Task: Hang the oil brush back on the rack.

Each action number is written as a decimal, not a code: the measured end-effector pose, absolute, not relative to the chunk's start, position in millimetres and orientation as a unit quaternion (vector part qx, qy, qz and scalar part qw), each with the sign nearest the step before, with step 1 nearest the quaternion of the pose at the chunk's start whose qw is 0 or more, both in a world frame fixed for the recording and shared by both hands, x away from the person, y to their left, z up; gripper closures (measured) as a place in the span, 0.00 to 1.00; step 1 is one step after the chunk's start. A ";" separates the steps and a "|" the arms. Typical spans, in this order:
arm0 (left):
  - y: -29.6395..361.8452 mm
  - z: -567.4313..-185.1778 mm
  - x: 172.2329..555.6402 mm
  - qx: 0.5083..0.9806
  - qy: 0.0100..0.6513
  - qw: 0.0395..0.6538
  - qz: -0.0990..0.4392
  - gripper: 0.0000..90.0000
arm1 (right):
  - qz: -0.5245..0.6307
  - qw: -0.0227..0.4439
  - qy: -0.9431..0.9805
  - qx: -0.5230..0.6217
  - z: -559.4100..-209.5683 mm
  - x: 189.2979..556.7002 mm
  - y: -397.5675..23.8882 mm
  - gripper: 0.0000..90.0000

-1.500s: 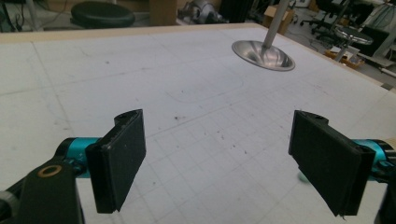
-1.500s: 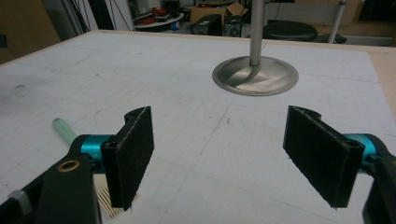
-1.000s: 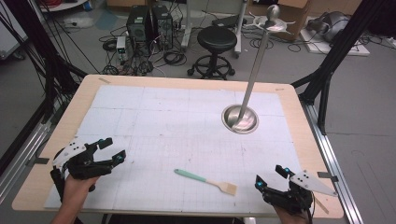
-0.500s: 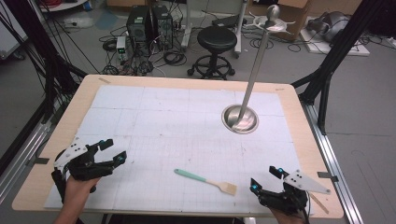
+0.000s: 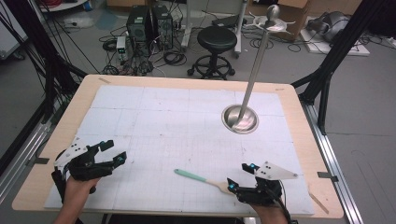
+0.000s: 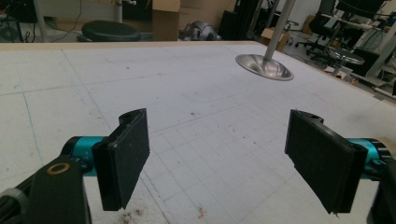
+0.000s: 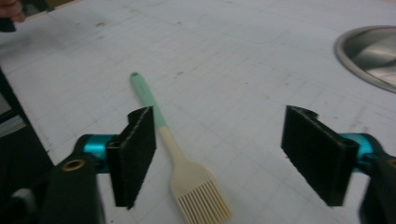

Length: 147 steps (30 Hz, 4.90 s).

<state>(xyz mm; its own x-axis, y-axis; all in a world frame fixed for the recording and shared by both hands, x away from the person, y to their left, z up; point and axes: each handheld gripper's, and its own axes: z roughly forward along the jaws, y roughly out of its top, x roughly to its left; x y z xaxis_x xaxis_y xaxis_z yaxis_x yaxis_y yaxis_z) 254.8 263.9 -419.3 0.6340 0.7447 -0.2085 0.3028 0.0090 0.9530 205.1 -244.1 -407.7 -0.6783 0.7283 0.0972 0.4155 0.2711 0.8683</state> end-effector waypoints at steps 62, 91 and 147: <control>257.8 -420.3 253.8 0.692 0.365 0.608 0.138 0.36 | 0.462 0.061 0.841 0.273 -421.7 243.8 -188.7 0.92; 178.6 -395.4 259.6 0.714 0.213 0.667 0.015 0.34 | 0.577 0.049 0.782 0.228 -388.0 229.2 -202.7 0.91; 129.4 -362.9 254.2 0.717 0.078 0.689 -0.079 0.83 | 0.631 -0.042 0.760 0.146 -383.9 223.7 -194.7 0.90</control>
<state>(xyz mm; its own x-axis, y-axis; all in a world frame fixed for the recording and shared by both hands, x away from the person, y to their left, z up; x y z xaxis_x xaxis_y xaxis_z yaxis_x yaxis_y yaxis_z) 254.2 129.4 -362.9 0.9754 0.0029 -0.2203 0.2202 -0.0394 0.9746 223.7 -194.7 -383.9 -0.9537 0.1689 0.2490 0.2759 0.1602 0.9478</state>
